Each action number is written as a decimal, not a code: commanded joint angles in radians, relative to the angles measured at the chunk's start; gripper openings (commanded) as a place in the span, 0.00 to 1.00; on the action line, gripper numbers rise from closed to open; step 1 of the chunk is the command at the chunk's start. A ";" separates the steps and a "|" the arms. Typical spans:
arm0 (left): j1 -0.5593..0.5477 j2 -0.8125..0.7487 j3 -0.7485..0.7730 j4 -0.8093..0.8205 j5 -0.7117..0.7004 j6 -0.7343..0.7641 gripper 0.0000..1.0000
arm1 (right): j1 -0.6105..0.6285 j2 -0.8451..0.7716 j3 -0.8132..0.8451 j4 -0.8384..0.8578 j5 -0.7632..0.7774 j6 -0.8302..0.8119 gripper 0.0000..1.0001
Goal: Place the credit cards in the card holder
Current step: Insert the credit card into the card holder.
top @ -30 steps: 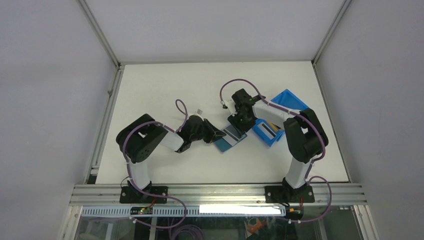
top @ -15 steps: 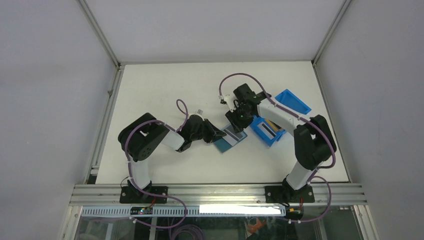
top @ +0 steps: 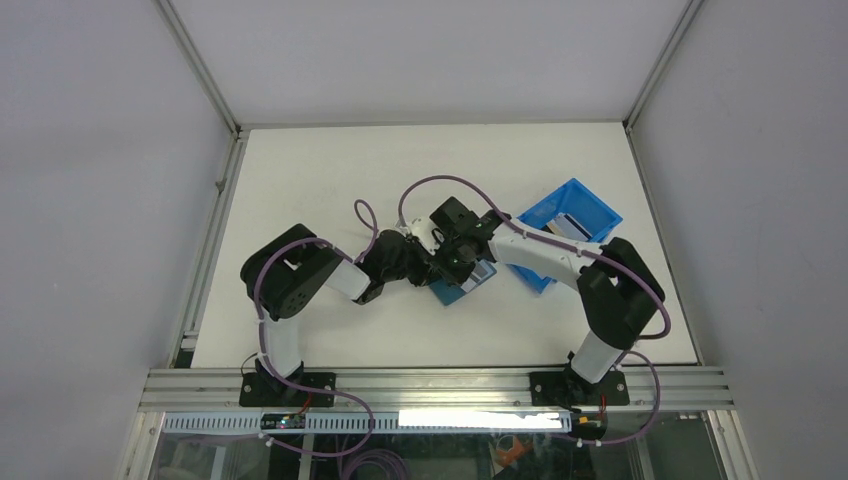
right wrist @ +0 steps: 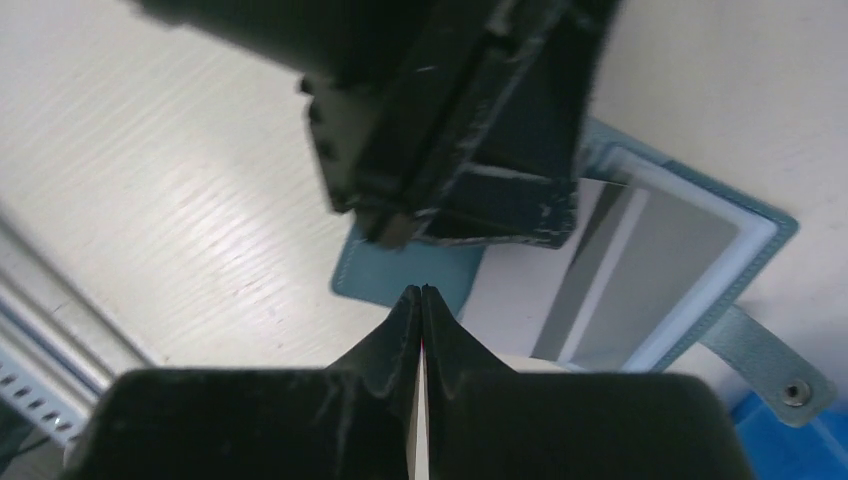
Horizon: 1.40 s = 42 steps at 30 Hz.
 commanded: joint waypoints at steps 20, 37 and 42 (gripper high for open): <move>0.012 0.039 0.003 -0.001 0.022 -0.023 0.11 | 0.009 0.001 -0.078 0.200 0.108 0.230 0.02; 0.012 0.037 0.012 -0.021 0.024 -0.026 0.20 | 0.008 0.042 -0.076 0.238 0.399 0.272 0.06; 0.015 0.034 0.009 -0.021 0.024 -0.026 0.21 | 0.009 0.043 -0.073 0.239 0.412 0.276 0.06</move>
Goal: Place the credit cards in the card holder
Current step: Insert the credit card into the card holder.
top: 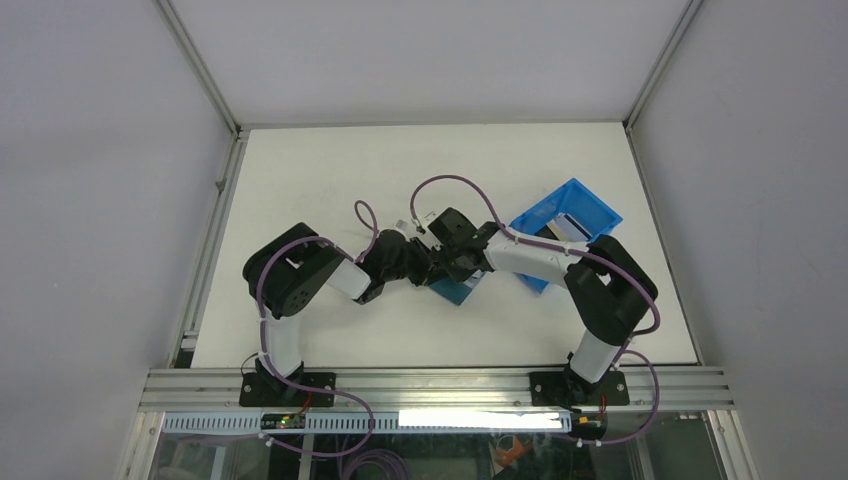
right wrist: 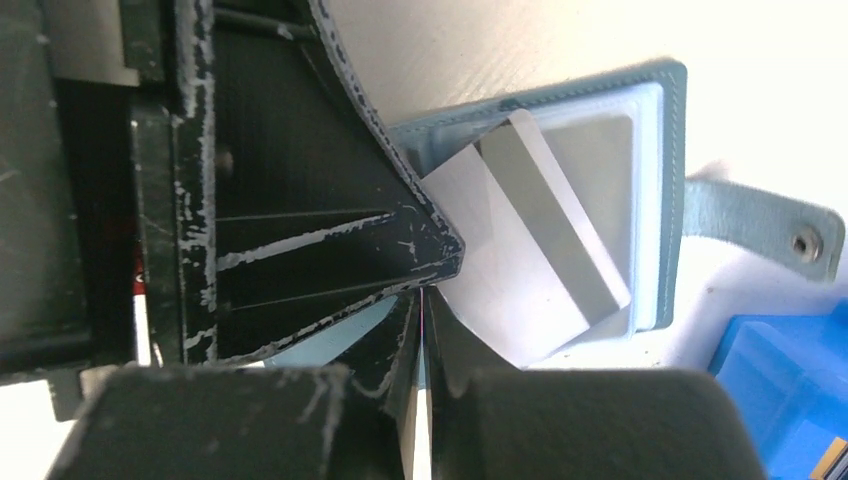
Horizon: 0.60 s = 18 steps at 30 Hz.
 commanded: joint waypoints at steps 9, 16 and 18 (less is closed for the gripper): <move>0.014 0.010 -0.005 -0.039 0.002 0.005 0.21 | -0.027 -0.033 0.034 0.037 -0.002 0.049 0.07; 0.018 -0.004 -0.030 -0.003 -0.008 -0.018 0.31 | -0.048 0.023 0.075 0.017 0.033 0.040 0.08; 0.022 -0.022 -0.046 -0.005 -0.018 -0.016 0.32 | -0.049 0.035 0.090 0.012 0.030 0.043 0.08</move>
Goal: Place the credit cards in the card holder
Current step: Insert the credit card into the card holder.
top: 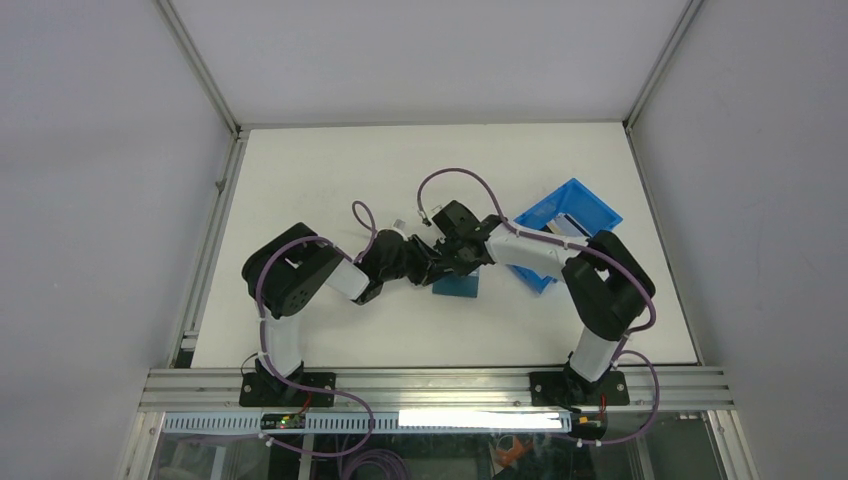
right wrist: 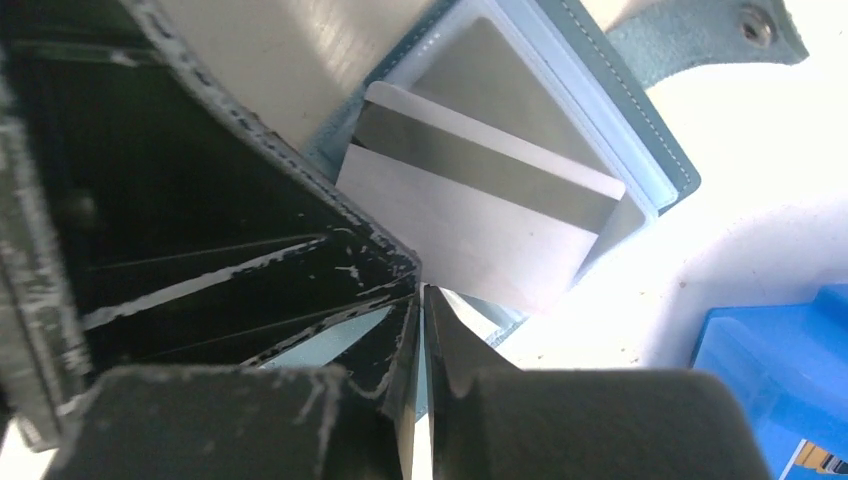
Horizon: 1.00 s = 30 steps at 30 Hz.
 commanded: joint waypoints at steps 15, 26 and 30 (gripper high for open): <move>0.050 -0.131 -0.124 -0.051 -0.023 0.018 0.36 | -0.051 -0.002 0.076 -0.016 -0.267 -0.003 0.08; 0.062 -0.233 -0.125 -0.108 0.042 0.058 0.36 | -0.041 0.042 0.099 -0.014 -0.315 0.030 0.08; 0.065 -0.298 -0.141 -0.176 0.033 0.092 0.37 | -0.039 0.061 0.110 -0.013 -0.288 0.044 0.08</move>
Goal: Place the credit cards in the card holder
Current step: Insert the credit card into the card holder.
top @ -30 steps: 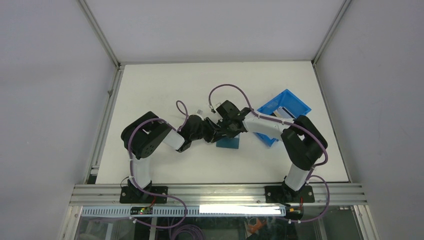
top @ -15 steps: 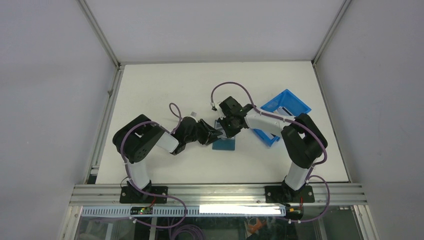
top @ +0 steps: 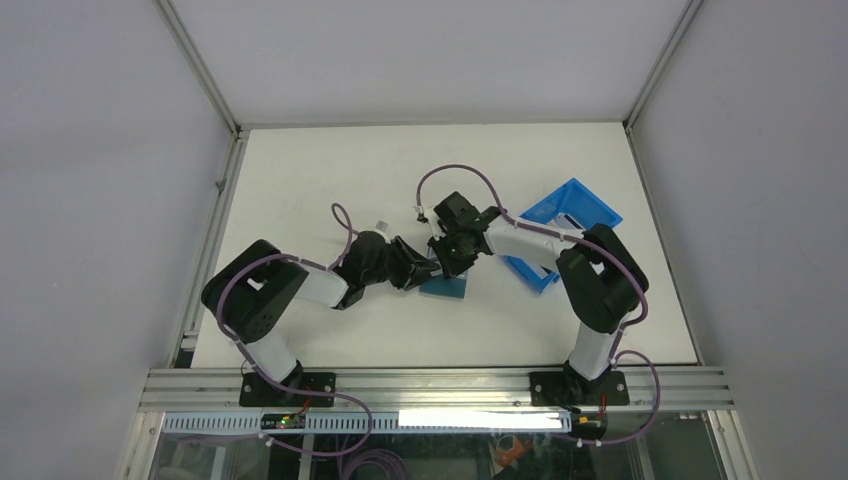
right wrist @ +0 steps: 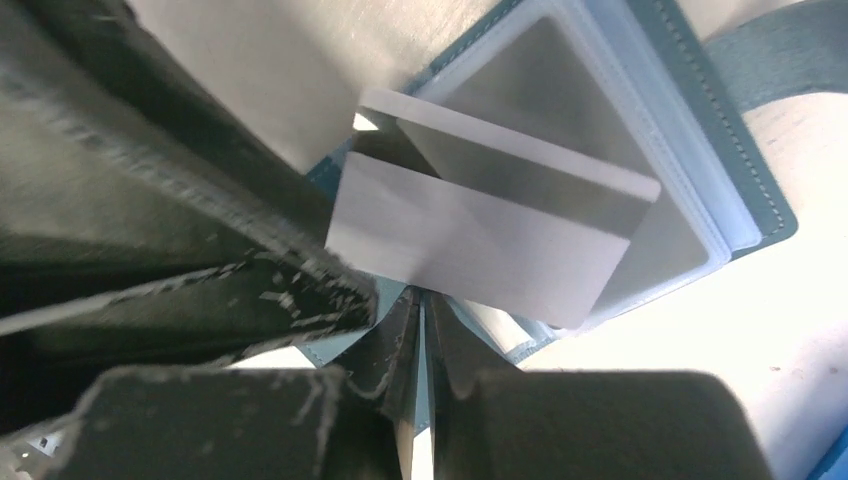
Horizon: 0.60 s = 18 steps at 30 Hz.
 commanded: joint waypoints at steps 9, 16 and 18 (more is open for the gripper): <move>0.014 -0.086 -0.001 -0.134 0.067 0.094 0.35 | 0.012 0.017 0.044 0.021 0.010 0.030 0.08; 0.017 0.037 0.046 -0.076 0.099 0.039 0.31 | 0.011 -0.014 0.031 0.024 0.017 0.017 0.08; 0.021 0.038 0.055 -0.088 0.096 0.040 0.30 | 0.010 -0.025 0.025 0.026 0.025 0.011 0.08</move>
